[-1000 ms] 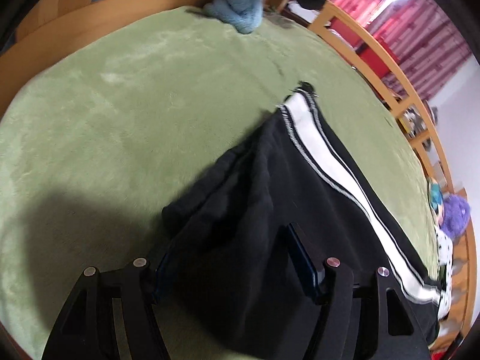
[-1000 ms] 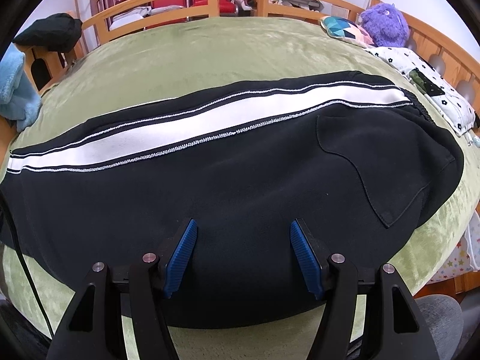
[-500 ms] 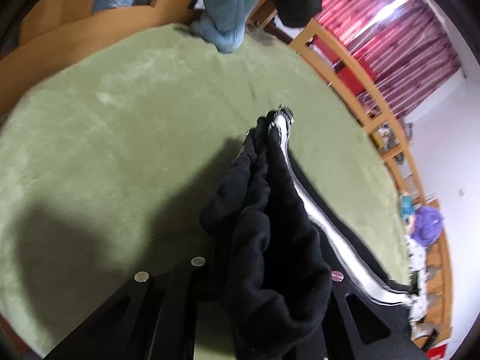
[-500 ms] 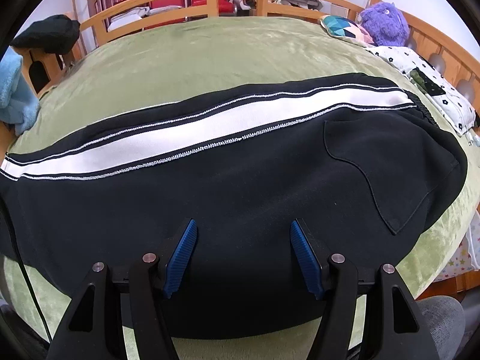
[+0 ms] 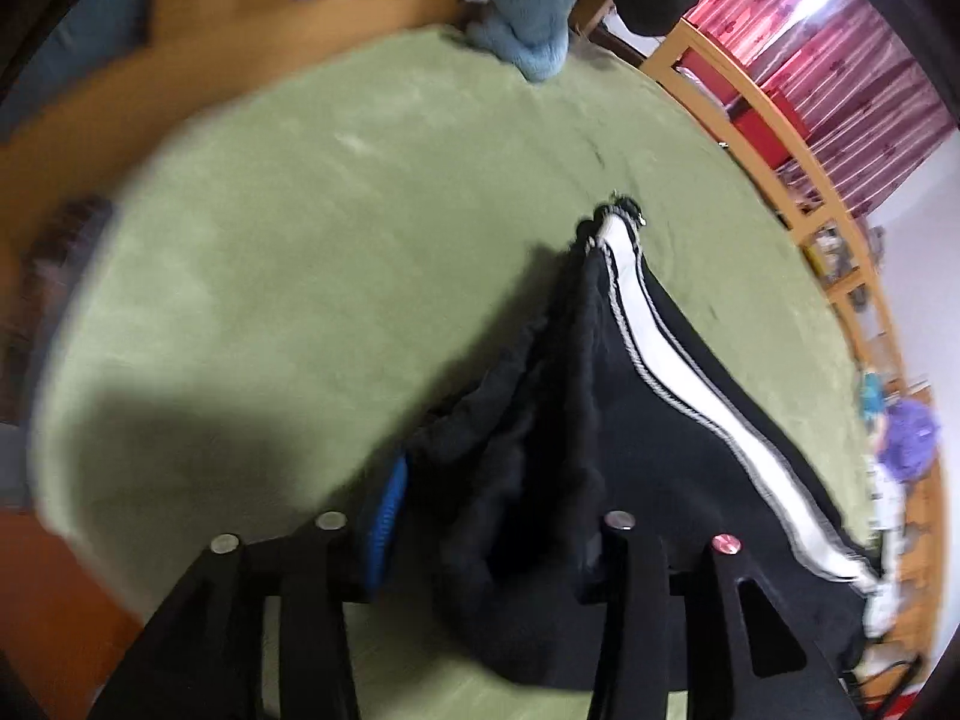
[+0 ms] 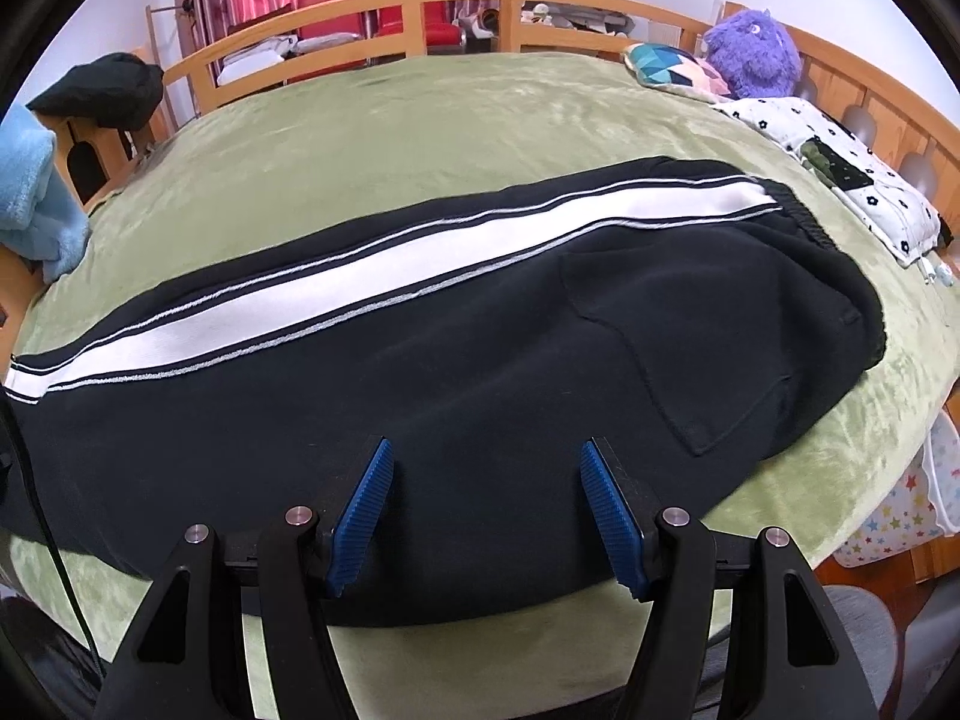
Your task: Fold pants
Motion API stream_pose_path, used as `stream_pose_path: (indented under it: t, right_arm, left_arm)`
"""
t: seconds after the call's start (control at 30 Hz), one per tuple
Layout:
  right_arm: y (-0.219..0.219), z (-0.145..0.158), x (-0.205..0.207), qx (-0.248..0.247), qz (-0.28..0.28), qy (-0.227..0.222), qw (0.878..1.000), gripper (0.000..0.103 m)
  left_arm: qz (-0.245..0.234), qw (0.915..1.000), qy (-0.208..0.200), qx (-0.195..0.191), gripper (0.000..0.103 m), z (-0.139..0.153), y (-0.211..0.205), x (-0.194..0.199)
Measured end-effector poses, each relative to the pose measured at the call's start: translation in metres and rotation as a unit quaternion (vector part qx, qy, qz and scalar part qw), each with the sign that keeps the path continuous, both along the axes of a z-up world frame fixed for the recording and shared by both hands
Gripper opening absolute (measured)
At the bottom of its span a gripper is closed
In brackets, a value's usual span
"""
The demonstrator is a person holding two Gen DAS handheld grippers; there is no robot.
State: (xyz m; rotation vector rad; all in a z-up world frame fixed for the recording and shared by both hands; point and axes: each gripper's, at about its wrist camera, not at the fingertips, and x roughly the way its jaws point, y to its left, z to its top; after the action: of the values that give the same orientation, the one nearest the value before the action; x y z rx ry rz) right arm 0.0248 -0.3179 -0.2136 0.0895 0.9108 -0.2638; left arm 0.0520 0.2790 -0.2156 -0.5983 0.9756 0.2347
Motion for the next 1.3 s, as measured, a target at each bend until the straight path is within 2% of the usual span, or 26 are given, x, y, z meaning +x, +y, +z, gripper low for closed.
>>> stream_pose_path:
  t: [0.17, 0.27, 0.33, 0.4, 0.6, 0.73, 0.77, 0.8, 0.87, 0.97, 1.0, 1.07, 1.13, 1.17, 1.3]
  right_arm:
    - [-0.024, 0.003, 0.004, 0.011, -0.006, -0.008, 1.000, 0.064]
    - [-0.028, 0.001, 0.016, 0.014, 0.002, -0.010, 1.000, 0.064]
    - [-0.025, 0.001, 0.024, 0.015, 0.008, -0.011, 1.000, 0.064]
    - [-0.021, 0.003, 0.031, 0.020, 0.017, -0.015, 1.000, 0.064]
    - [-0.006, -0.002, 0.031, 0.002, 0.024, 0.001, 1.000, 0.064]
    - [-0.003, -0.005, 0.036, 0.021, 0.013, 0.008, 1.000, 0.064]
    - [-0.001, -0.007, 0.039, 0.019, 0.012, 0.011, 1.000, 0.064]
    - [0.001, -0.008, 0.044, 0.015, 0.011, 0.015, 1.000, 0.064]
    - [0.006, -0.010, 0.052, 0.013, 0.012, 0.019, 1.000, 0.064]
    - [0.014, -0.010, 0.062, 0.007, 0.019, 0.019, 1.000, 0.064]
    - [0.017, -0.010, 0.065, 0.006, 0.021, 0.018, 1.000, 0.064]
    - [0.022, -0.010, 0.071, 0.010, 0.029, 0.014, 0.999, 0.064]
    - [0.028, -0.011, 0.076, 0.011, 0.042, 0.015, 0.999, 0.064]
    - [0.031, -0.010, 0.077, 0.009, 0.048, 0.015, 0.999, 0.064]
    - [0.041, -0.005, 0.077, -0.011, 0.072, 0.006, 0.997, 0.064]
  left_arm:
    - [-0.033, 0.9959, -0.027, 0.080, 0.044, 0.046, -0.023, -0.004]
    - [-0.058, 0.9918, -0.055, 0.100, 0.048, 0.067, -0.036, 0.009]
    - [-0.081, 0.9887, -0.071, 0.104, 0.050, 0.077, -0.047, 0.032]
    - [-0.095, 0.9865, -0.071, 0.112, 0.050, 0.077, -0.053, 0.057]
    - [-0.092, 0.9838, -0.049, 0.146, 0.050, 0.056, -0.043, 0.127]
    - [-0.116, 0.9872, -0.005, 0.109, 0.041, 0.022, -0.037, 0.157]
    - [-0.115, 0.9869, 0.005, 0.113, 0.028, 0.016, -0.038, 0.163]
    - [-0.110, 0.9853, 0.003, 0.131, 0.021, 0.014, -0.040, 0.164]
    - [-0.104, 0.9864, -0.037, 0.121, 0.019, 0.022, -0.034, 0.155]
    - [-0.060, 0.9925, -0.082, 0.068, 0.019, 0.036, -0.004, 0.135]
    - [-0.059, 0.9934, -0.079, 0.059, 0.019, 0.035, 0.001, 0.133]
    - [-0.055, 0.9943, -0.056, 0.073, 0.020, 0.024, -0.003, 0.134]
    - [-0.071, 0.9925, -0.025, 0.096, 0.021, 0.010, -0.014, 0.139]
    - [-0.077, 0.9912, -0.017, 0.106, 0.026, 0.009, -0.016, 0.141]
    - [-0.045, 0.9921, -0.029, 0.113, 0.040, 0.033, -0.010, 0.129]
